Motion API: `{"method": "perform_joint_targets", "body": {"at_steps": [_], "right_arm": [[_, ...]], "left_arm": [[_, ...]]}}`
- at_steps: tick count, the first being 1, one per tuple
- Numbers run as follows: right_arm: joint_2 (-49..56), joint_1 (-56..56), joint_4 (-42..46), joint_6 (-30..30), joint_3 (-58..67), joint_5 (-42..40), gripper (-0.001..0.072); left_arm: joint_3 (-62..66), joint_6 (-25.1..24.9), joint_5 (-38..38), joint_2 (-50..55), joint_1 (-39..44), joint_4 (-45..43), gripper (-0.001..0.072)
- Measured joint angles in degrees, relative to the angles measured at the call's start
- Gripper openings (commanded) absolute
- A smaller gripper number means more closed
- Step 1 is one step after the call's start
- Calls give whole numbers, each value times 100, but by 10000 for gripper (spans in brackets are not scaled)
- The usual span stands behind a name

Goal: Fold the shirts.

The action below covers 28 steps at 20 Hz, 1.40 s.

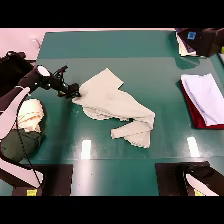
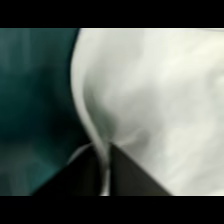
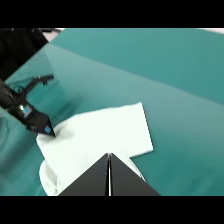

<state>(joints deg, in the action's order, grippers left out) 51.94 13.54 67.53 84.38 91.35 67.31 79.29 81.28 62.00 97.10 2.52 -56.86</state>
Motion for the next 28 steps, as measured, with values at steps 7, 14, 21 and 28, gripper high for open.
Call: {"method": "perform_joint_targets", "body": {"at_steps": [7, 14, 21, 28], "right_arm": [[-302, -1410, 9, 229, -1720, 1344, 304], [-754, -2356, -743, 157, -5720, 1012, 394], [-527, -1585, -1834, 24, -7261, -330, 362], [568, -658, -1775, -7, -6649, -1043, 18]], "left_arm": [[920, -142, 190, -339, 35, 72, 23], [1213, -175, 262, -505, 37, 72, 23], [1241, -175, 310, -522, 37, 74, 23], [1248, -111, 485, -605, 37, 66, 22]]}}
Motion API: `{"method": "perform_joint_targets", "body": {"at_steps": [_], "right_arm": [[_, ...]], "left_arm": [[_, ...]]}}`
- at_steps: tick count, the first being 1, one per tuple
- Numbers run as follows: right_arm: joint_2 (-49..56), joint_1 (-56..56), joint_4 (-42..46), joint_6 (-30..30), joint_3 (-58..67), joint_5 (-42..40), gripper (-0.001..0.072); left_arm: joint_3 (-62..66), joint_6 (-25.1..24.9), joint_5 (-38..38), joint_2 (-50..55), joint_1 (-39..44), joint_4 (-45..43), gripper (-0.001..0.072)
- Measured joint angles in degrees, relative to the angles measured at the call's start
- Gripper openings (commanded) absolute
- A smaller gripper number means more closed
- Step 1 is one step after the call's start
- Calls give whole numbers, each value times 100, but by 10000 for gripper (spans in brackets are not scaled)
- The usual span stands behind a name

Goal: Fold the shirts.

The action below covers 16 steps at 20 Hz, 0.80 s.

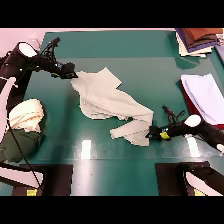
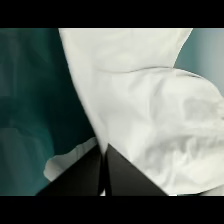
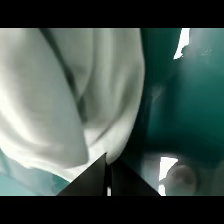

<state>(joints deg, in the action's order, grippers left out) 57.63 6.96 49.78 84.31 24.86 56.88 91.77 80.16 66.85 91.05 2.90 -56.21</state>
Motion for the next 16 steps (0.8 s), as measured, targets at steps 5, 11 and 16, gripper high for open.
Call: {"method": "perform_joint_targets", "body": {"at_steps": [5, 11, 16], "right_arm": [[-450, -289, 1069, 9, 1569, 721, 18], [-1655, -1576, 2122, 13, 4317, 1808, 18], [-2044, -2465, 2271, -48, 5943, 2225, 17]], "left_arm": [[278, 55, -214, -909, -48, -140, 22], [1576, -57, -538, -2767, -83, -262, 22], [2262, -101, -693, -3987, -87, -284, 22]]}}
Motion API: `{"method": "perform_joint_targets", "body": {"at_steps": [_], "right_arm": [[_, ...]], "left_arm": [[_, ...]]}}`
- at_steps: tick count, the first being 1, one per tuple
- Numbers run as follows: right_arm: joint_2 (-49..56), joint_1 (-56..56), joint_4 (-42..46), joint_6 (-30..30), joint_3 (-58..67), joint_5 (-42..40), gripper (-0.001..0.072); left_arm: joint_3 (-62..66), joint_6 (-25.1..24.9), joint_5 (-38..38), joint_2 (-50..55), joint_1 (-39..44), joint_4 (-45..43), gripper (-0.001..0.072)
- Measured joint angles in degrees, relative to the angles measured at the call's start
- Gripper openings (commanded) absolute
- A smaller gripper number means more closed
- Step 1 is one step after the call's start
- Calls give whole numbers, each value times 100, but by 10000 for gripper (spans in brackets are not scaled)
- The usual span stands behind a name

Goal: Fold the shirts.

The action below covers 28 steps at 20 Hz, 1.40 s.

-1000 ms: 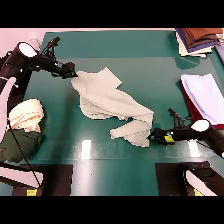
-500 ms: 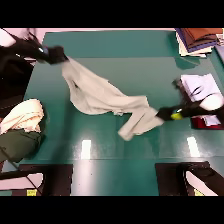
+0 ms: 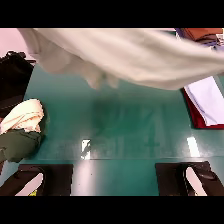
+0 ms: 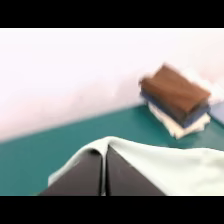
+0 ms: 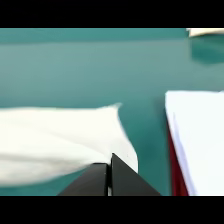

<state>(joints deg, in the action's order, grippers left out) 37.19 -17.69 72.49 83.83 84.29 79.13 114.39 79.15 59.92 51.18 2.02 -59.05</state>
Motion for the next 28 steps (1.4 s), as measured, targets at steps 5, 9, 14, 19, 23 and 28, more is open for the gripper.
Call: {"method": "perform_joint_targets", "body": {"at_steps": [5, 9, 14, 19, 23, 28], "right_arm": [[476, -85, 39, -44, 1180, 695, 17], [1272, 533, 118, -17, 1410, 1073, 17], [2634, 1416, 804, 195, 699, 1152, 18], [4151, 1639, 1167, 251, 546, 566, 389], [4854, 1659, 1222, 240, 1113, 431, 360], [4612, 1543, 678, -39, 807, 640, 353]], "left_arm": [[98, -15, -101, -442, 0, -37, 22], [-306, -15, 321, -15, -2, -87, 22], [-1419, -87, 1010, 1279, -9, -291, 24], [-2079, -111, 595, 2883, -4, -367, 662], [-2194, 192, 439, 3381, -151, -369, 662], [-2771, 289, 1204, 3062, -710, -466, 663]]}}
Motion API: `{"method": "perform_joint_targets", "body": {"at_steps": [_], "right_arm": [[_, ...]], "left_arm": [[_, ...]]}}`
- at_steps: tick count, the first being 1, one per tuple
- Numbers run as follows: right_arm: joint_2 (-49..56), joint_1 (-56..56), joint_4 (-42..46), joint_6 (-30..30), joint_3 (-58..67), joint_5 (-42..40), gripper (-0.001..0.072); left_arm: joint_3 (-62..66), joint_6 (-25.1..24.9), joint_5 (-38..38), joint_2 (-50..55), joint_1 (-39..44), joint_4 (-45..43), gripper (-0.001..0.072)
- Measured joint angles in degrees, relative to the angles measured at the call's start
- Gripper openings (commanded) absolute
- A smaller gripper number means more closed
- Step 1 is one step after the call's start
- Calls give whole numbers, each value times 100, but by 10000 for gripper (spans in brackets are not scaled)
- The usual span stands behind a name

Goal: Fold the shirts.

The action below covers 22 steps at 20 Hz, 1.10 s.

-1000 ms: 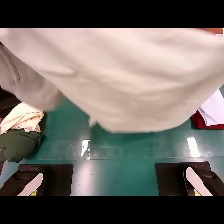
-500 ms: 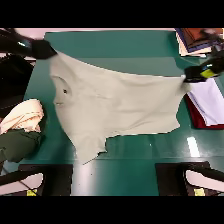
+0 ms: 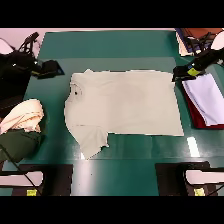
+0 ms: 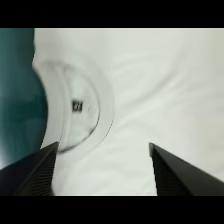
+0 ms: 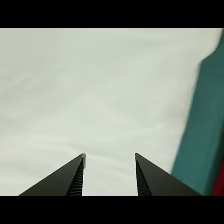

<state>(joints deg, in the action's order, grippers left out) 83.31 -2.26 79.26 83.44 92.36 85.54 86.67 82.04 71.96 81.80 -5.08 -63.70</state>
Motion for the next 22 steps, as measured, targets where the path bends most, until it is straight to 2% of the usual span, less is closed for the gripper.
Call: {"method": "perform_joint_targets", "body": {"at_steps": [4, 5, 6, 10, 16, 17, 18, 19, 20, 22], "right_arm": [[-776, -184, -1115, -293, -1078, -105, 353], [-975, -203, -1276, -330, -1329, -179, 351], [-1187, -219, -1427, -367, -1585, -256, 299], [-1869, -247, -1687, -426, -2299, -575, 291], [-2308, -269, -1801, -450, -2594, -769, 291], [-2332, -291, -1801, -452, -2605, -756, 291], [-2350, -332, -1794, -457, -2616, -710, 291], [-2363, -415, -1792, -472, -2625, -625, 291], [-2369, -535, -1786, -490, -2632, -546, 291], [-2389, -916, -1775, -527, -2704, -354, 291]], "left_arm": [[-1875, 17, -85, -938, -203, -116, 663], [-2396, 22, -155, -1172, -229, -116, 663], [-2889, 26, -256, -1394, -254, -66, 663], [-4572, 11, -710, -1937, -264, 345, 663], [-5458, -146, -1609, -2124, 514, 1154, 652], [-5493, -94, -1722, -2135, 636, 1180, 421], [-5543, -26, -1843, -2131, 732, 1178, 222], [-5563, 17, -1878, -2127, 793, 1130, 83], [-5554, 57, -1923, -2131, 841, 1154, 23], [-5449, 101, -1937, -2140, 903, 1174, 23]]}}
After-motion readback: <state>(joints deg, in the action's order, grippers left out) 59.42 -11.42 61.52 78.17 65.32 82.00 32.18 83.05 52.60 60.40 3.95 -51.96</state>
